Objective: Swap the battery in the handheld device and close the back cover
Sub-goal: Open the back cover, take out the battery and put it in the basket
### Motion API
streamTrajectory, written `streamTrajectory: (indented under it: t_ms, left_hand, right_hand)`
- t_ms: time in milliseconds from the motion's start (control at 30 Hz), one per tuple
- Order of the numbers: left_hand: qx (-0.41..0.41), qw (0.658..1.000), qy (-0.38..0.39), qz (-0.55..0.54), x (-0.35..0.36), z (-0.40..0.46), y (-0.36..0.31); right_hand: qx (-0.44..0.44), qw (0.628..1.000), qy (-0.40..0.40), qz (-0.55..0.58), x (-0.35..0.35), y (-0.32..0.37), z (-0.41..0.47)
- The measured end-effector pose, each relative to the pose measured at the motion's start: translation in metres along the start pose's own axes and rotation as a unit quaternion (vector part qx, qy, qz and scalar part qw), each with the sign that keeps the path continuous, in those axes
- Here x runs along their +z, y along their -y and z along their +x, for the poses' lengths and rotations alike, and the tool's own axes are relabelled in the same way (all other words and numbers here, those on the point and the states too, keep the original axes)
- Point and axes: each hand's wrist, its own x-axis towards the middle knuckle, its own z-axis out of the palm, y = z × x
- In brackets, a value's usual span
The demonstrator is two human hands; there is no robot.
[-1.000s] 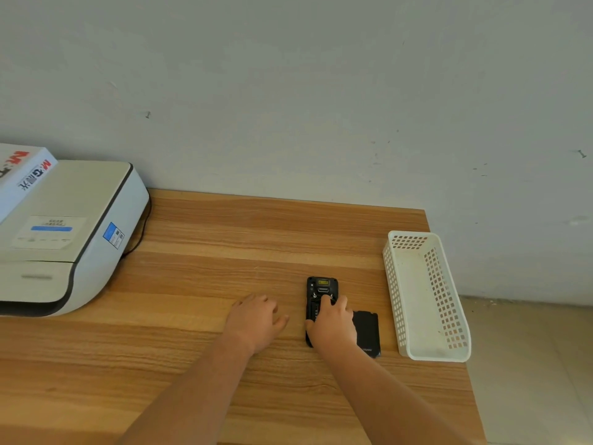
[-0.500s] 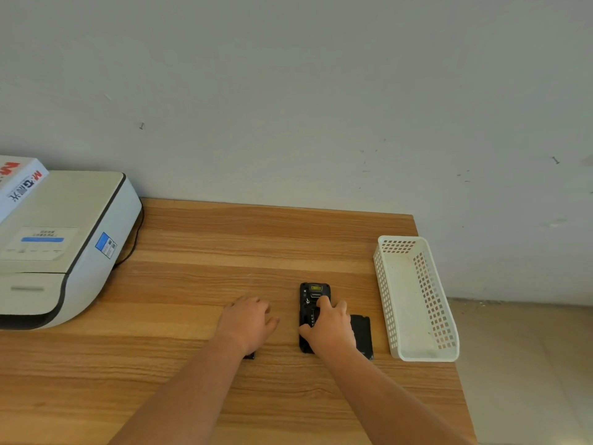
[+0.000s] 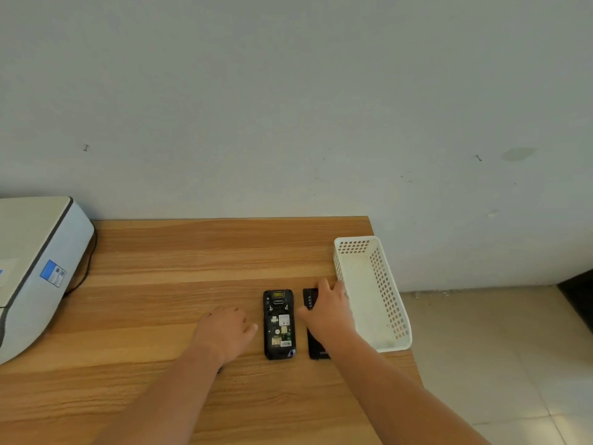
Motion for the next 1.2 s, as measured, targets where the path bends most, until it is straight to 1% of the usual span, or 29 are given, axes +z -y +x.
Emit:
streamTrajectory:
  t_ms: [200, 500, 733, 967, 1200]
  left_hand:
    - [0.001, 1.0, -0.004, 0.01, -0.004, -0.003, -0.01]
    - [-0.007, 1.0, -0.009, 0.016, -0.003, -0.005, -0.028]
    - [-0.021, 0.999, -0.007, 0.024, 0.004, -0.001, -0.034]
    - [-0.039, 0.999, -0.004, 0.026, 0.012, 0.004, -0.031]
    - [-0.046, 0.998, 0.003, 0.035, 0.014, 0.008, -0.029]
  right_hand:
    - [0.02, 0.998, -0.049, -0.02, -0.04, -0.031, 0.02]
    - [0.045, 0.998, -0.039, -0.026, -0.056, -0.076, 0.036]
    - [0.05, 0.997, -0.011, -0.049, -0.044, -0.098, 0.046]
    - [0.046, 0.992, 0.045, -0.106, -0.031, -0.105, 0.058]
    - [0.066, 0.988, 0.091, -0.102, -0.02, -0.11, 0.064]
